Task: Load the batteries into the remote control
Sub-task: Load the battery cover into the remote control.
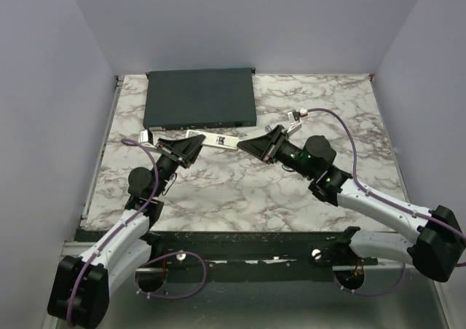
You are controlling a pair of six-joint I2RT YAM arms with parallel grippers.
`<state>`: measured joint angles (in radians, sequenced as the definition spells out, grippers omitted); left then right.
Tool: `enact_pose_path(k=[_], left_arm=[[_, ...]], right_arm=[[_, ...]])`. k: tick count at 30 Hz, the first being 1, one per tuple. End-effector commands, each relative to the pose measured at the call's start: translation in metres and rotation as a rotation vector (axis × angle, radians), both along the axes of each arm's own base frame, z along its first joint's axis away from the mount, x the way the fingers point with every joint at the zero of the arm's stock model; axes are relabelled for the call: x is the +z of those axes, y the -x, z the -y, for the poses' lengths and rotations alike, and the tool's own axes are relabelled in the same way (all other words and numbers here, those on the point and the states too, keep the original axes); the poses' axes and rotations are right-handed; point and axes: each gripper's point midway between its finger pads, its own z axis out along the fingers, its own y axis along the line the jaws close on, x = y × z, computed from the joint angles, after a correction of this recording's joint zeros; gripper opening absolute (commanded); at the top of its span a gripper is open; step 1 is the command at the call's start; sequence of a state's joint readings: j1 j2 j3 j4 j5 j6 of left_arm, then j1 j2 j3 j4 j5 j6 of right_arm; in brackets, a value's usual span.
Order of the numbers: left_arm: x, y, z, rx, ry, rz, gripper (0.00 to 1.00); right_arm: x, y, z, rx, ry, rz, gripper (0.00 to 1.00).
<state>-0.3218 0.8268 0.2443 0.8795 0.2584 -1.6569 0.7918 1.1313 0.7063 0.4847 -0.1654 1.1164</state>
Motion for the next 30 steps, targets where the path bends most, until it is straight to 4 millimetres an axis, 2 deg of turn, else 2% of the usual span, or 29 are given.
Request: enact_pose_path(k=[1, 30], left_arm=[[0.0124, 0.0079, 0.0027, -0.028, 0.016, 0.043, 0.0], [0.0112, 0.0066, 0.0017, -0.02, 0.019, 0.041, 0.0]], right_arm=[[0.0047, -0.0049, 0.0014, -0.027, 0.026, 0.004, 0.28], [0.0061, -0.0042, 0.0058, -0.043, 0.042, -0.001, 0.28]])
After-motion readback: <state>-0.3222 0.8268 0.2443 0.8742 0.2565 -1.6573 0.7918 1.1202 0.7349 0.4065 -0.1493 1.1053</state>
